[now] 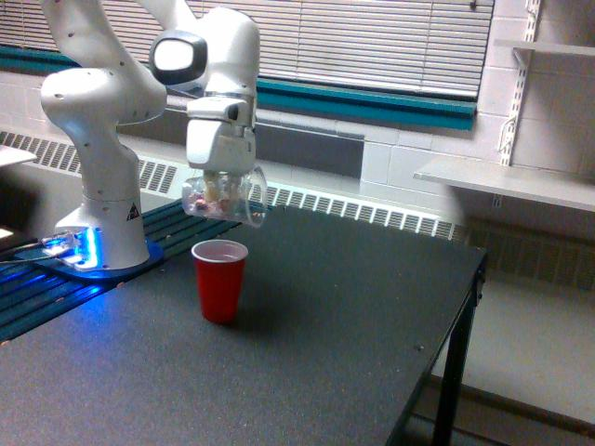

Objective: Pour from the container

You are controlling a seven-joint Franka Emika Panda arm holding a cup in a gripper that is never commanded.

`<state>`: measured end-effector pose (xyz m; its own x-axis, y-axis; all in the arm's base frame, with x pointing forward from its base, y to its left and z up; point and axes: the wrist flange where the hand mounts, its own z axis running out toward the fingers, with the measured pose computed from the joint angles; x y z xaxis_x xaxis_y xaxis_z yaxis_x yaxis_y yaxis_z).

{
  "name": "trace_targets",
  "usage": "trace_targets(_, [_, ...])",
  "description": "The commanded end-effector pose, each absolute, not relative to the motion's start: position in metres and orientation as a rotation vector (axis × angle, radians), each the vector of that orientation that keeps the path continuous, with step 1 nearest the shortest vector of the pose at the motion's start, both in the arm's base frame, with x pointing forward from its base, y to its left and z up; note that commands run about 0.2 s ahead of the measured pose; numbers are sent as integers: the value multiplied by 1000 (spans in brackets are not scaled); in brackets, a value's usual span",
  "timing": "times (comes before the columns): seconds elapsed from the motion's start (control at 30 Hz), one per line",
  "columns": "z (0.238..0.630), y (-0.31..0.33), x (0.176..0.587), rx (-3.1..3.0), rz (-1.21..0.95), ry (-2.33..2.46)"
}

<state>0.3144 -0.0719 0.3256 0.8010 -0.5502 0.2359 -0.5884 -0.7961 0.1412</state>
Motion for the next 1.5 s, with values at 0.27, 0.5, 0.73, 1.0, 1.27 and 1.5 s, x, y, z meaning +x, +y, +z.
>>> trace_targets(0.27, [336,-76,291,2738,275,-915])
trace_targets(0.5, [345,-79,284,2714,260,-908])
trace_targets(0.73, [353,-80,276,2690,237,-904])
trace_targets(1.0, [362,-79,265,2655,200,-908])
trace_targets(1.27, [374,-74,252,2639,175,-912])
trace_targets(1.5, [380,-68,243,2628,143,-912])
